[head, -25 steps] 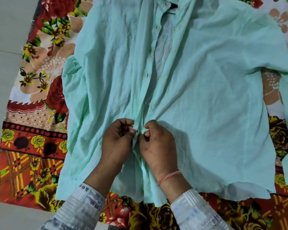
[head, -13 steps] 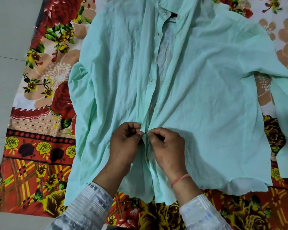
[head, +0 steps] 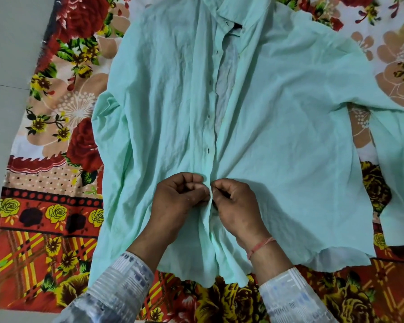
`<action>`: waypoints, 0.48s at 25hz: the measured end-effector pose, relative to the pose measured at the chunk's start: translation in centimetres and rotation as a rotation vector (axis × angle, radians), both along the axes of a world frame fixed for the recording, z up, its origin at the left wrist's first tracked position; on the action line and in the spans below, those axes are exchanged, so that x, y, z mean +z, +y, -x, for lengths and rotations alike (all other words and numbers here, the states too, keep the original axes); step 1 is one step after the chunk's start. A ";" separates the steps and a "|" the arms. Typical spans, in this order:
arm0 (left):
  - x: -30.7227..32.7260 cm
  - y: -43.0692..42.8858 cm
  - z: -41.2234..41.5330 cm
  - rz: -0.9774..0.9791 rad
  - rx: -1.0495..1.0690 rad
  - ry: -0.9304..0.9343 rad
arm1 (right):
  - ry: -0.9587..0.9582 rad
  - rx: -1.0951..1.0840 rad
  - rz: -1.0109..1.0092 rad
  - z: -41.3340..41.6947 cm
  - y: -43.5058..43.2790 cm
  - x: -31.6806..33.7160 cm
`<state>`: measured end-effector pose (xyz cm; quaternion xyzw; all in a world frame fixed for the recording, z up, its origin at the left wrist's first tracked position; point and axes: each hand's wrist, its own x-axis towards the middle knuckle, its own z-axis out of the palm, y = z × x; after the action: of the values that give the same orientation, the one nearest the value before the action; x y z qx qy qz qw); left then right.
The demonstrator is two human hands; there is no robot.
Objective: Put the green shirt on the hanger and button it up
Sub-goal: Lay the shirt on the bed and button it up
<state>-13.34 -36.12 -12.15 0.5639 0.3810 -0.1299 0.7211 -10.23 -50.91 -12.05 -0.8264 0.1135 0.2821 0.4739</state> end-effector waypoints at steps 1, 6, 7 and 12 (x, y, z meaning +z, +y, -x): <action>0.0 0.0 -0.1 -0.008 -0.007 0.003 | 0.006 0.012 0.001 -0.1 -0.1 0.1; 0.0 0.1 -0.4 -0.091 -0.091 -0.034 | 0.032 -0.032 -0.061 0.0 -0.1 0.2; 0.0 0.1 -0.4 -0.107 -0.102 -0.038 | 0.026 -0.053 -0.067 0.1 -0.1 0.1; -0.4 -0.3 0.0 -0.265 -0.144 -0.032 | 0.024 -0.118 -0.073 0.6 0.2 0.4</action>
<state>-13.33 -36.42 -12.57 0.6821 0.3421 -0.1208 0.6349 -10.80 -50.74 -11.66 -0.7971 0.1572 0.2675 0.5180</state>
